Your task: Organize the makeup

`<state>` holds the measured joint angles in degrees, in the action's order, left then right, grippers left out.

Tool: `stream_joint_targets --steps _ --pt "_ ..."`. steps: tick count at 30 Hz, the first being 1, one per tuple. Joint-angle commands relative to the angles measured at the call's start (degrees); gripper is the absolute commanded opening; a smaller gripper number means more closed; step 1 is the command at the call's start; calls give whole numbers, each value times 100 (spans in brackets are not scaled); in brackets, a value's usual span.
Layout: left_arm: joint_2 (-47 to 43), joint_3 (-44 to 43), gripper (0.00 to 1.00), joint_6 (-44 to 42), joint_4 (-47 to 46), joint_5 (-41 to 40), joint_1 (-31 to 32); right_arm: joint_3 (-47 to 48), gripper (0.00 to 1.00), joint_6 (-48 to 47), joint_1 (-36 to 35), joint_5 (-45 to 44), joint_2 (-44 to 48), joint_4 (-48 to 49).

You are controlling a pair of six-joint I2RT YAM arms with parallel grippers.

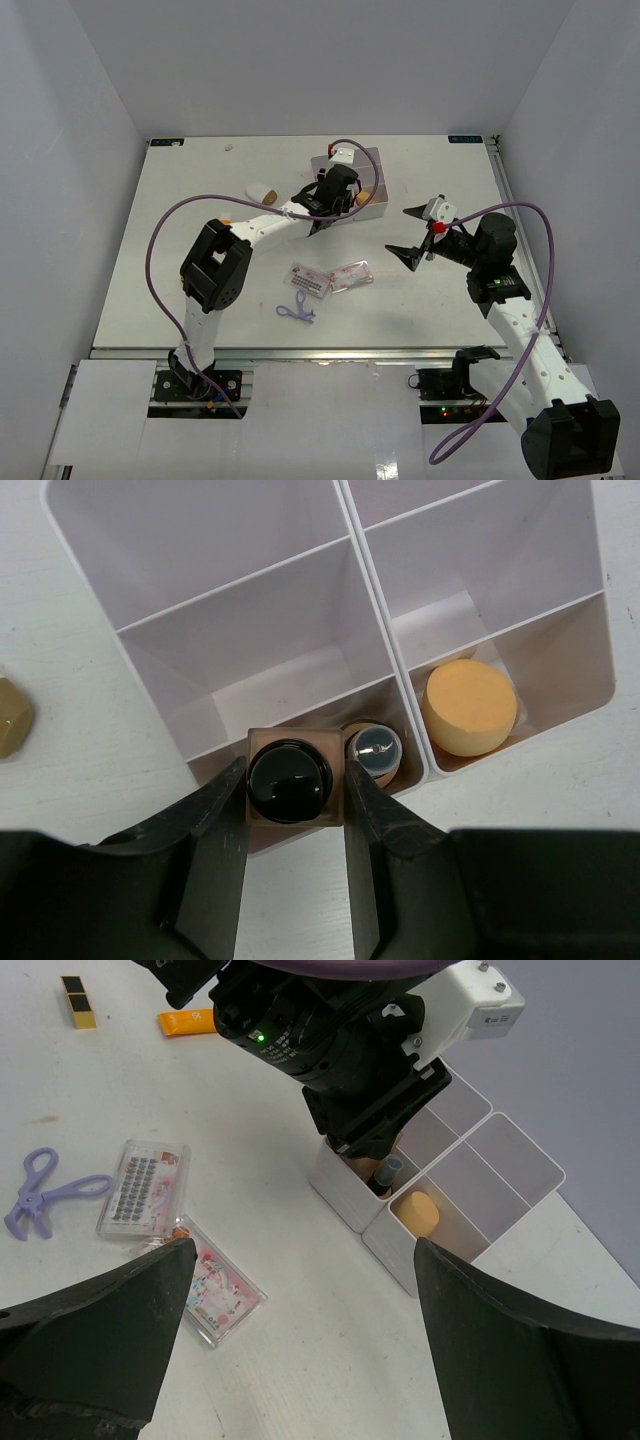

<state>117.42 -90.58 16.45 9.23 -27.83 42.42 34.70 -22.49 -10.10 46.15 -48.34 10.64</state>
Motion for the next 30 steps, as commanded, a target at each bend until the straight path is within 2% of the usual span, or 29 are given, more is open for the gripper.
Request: stream_joint_targets --steps 1,10,14,23,26,30 --pt "-27 -293 0 -360 -132 -508 41 -36 96 98 37 113 79 289" --pt "-44 -296 0 -699 -192 -773 74 -60 96 131 61 148 79 323" --pt "-29 -229 3 -737 -214 -779 74 -68 96 154 70 172 79 339" --pt "-51 -204 53 -739 -194 -732 74 -77 96 175 103 192 95 358" --pt "-132 -167 64 -728 -171 -666 74 -86 96 183 105 192 93 360" --pt "-238 -146 71 -689 -139 -559 107 -86 96 183 127 199 96 360"
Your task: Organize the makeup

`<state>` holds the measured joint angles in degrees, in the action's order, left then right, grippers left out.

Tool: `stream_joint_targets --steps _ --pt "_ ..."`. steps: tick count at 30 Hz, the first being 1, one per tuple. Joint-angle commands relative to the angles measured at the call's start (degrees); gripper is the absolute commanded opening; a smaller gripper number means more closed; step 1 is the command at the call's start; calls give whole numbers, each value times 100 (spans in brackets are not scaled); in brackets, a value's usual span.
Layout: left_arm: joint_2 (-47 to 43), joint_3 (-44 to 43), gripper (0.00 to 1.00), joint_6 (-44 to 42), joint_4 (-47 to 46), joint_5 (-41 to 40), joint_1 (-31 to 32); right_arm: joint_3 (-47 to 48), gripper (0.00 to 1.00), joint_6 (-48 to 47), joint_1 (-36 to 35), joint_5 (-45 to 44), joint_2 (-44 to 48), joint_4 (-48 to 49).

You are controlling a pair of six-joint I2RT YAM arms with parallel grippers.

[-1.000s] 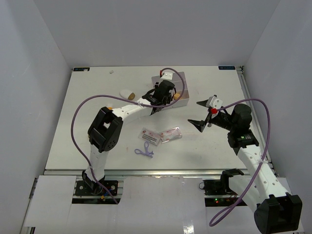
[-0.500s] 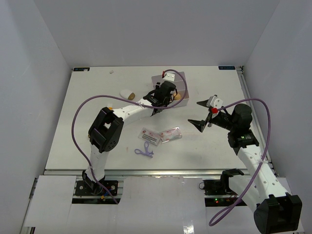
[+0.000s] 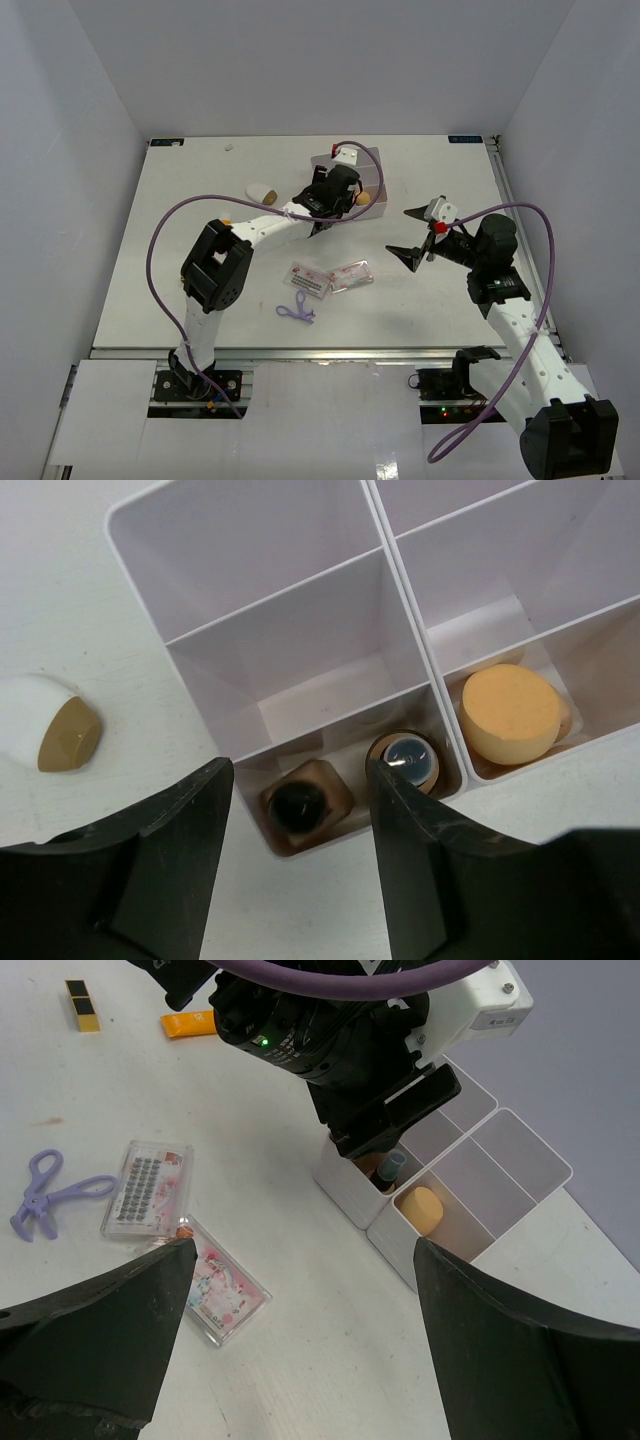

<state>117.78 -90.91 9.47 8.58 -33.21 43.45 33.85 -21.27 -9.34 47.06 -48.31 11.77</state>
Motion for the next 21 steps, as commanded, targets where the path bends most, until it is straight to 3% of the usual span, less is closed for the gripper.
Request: stream_joint_targets --steps 1,8,10,14,18,21 --pt "-295 -118 72 3 -68 -4 20 -1 96 61 61 102 94 247" --pt "-691 -118 74 46 22 304 76 8 96 79 188 228 93 228" --pt "-964 -59 81 40 106 634 76 33 95 107 253 373 56 163" --pt "-1805 372 97 24 384 1614 11 160 96 519 564 509 -153 26" --pt "-2903 1281 98 169 384 2768 -231 502 96 746 1085 593 -420 -557" --pt "-3676 2224 98 450 246 3989 -884 886 97 563 1355 147 -565 -1367"
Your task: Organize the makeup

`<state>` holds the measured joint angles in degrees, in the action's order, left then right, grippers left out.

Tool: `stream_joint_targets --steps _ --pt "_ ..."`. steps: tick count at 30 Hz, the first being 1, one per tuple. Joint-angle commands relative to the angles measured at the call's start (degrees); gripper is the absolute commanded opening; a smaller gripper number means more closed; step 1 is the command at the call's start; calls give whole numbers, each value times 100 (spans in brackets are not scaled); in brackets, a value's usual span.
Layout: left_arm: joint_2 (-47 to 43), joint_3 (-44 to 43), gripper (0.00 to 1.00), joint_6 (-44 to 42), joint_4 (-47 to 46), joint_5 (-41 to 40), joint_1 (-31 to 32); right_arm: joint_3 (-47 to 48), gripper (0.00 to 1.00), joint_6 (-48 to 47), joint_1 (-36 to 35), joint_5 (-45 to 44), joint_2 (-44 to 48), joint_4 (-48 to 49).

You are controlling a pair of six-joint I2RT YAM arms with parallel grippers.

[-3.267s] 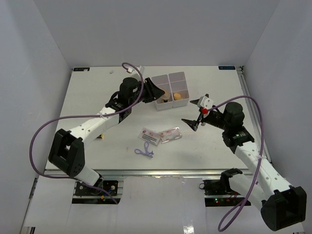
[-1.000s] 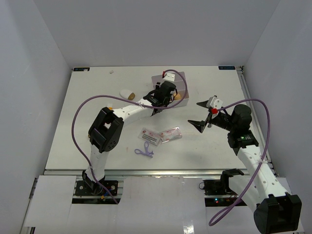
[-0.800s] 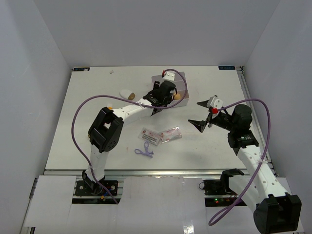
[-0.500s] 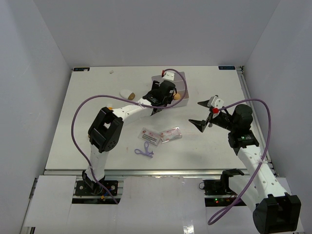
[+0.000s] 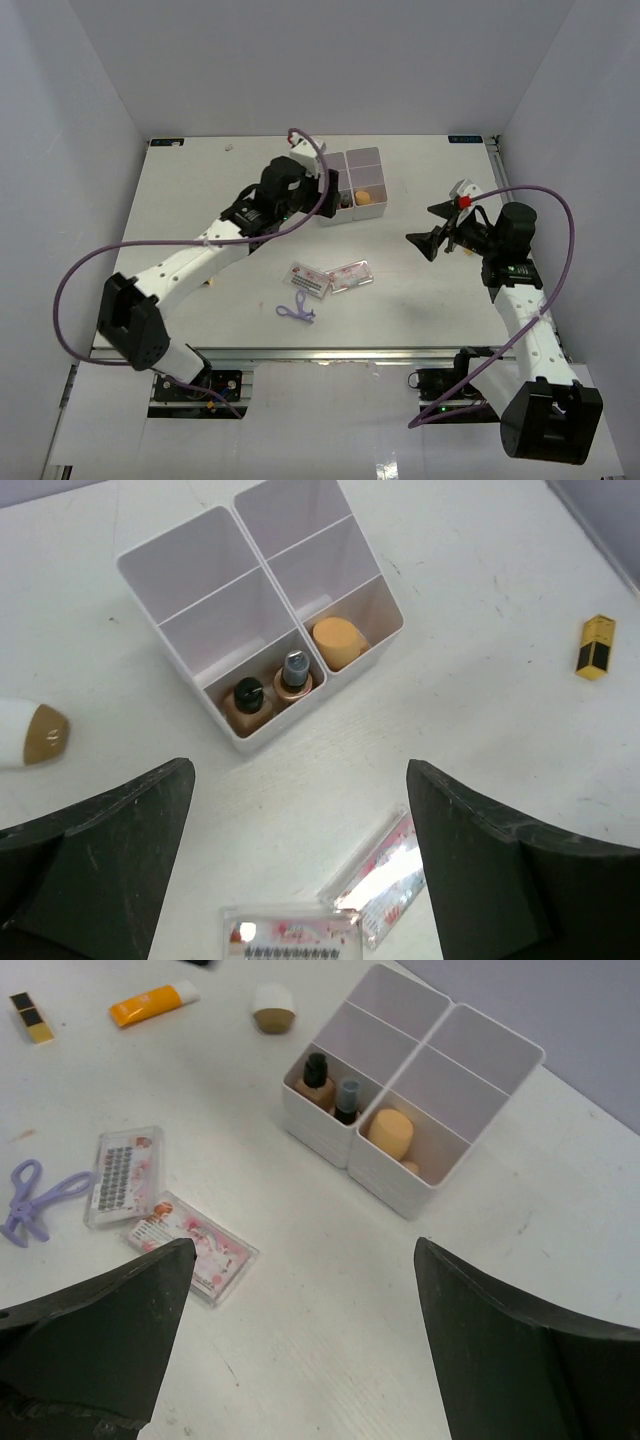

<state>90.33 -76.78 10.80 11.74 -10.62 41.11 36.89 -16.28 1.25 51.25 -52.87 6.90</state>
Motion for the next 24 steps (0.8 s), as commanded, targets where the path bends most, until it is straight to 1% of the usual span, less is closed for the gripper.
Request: stream_joint_targets --steps 1,2,4,6,9,13,16,20,24 --pt "-1229 1058 98 430 -157 2361 -941 729 97 -14 340 -626 -175 -1330" --pt "-1377 1259 98 432 -201 2631 -1103 748 97 -13 342 -963 -231 -1654" --pt "-1699 1790 98 448 -322 3138 -1377 1244 98 59 374 -2040 -512 -2506" --pt "-2009 2362 98 367 -503 3303 -1436 1492 97 31 425 -2995 -663 -3347" --pt "-2249 2871 98 292 -618 3345 -1439 1497 95 -119 517 -3787 -635 -3824" --pt "-2578 3035 98 316 -673 3453 -1439 1203 94 -314 660 -4253 -543 -4006" --pt "-2701 3046 98 301 -623 3377 -1439 1071 95 -255 818 -4332 -667 -4080" --pt "-2819 3117 98 283 -620 3188 -1439 1049 97 154 1044 -4150 -970 -4056" --pt "-2810 3182 98 267 -620 2957 -1439 918 98 566 1079 -4309 -1014 -3772"
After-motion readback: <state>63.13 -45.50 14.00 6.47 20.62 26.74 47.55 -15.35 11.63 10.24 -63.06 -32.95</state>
